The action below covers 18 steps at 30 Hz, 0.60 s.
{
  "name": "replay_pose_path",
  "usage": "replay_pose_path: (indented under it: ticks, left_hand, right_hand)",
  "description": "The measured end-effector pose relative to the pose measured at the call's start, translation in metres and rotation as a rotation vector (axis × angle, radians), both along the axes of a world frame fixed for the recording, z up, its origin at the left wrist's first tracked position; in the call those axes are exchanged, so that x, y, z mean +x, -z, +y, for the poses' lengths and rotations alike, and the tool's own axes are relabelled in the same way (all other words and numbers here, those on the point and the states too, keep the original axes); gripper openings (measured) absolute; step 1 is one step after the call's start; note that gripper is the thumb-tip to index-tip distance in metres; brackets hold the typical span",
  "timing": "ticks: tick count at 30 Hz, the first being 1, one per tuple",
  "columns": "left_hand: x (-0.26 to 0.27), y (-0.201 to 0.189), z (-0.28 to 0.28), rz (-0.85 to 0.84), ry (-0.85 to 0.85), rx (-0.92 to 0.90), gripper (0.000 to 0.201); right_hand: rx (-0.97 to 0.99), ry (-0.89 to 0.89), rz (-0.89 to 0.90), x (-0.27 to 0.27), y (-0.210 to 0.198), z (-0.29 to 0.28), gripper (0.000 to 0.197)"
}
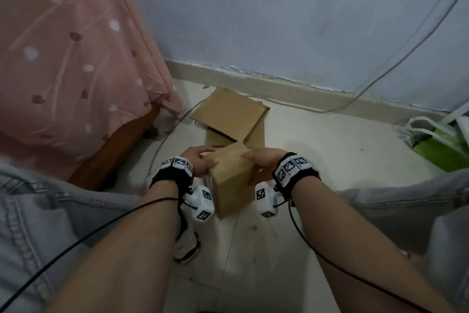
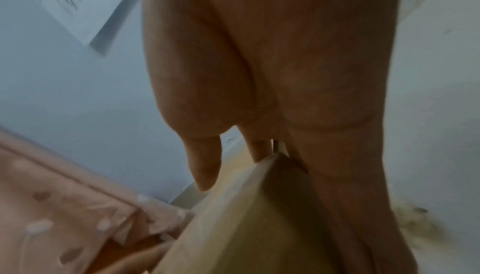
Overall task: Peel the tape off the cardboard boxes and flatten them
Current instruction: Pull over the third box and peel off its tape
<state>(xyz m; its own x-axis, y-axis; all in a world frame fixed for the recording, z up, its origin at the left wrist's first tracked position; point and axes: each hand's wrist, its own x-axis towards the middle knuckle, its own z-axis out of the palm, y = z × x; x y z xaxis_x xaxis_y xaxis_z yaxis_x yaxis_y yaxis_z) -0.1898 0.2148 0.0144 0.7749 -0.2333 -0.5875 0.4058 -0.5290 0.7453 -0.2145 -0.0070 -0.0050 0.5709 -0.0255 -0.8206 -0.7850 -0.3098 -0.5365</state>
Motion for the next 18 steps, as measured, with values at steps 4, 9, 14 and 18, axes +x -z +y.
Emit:
replay_pose_path:
  ticks: [4,9,14,18]
  left_hand:
    - [0.006,0.032,0.008,-0.101,-0.065,0.012,0.043]
    - [0.008,0.051,0.022,-0.090,-0.201,-0.097,0.044]
    - [0.001,0.049,0.017,-0.136,-0.195,-0.079,0.044]
    - [0.002,0.043,0.010,-0.157,-0.181,-0.008,0.051]
  right_hand:
    - [-0.113,-0.136,-0.075,-0.010,-0.013,0.014,0.054]
    - [-0.217,-0.280,-0.147,0.008,-0.001,0.034,0.089]
    - [-0.204,-0.292,-0.269,0.012,0.006,0.037,0.109]
    - [-0.152,-0.114,-0.379,0.003,0.014,0.030,0.098]
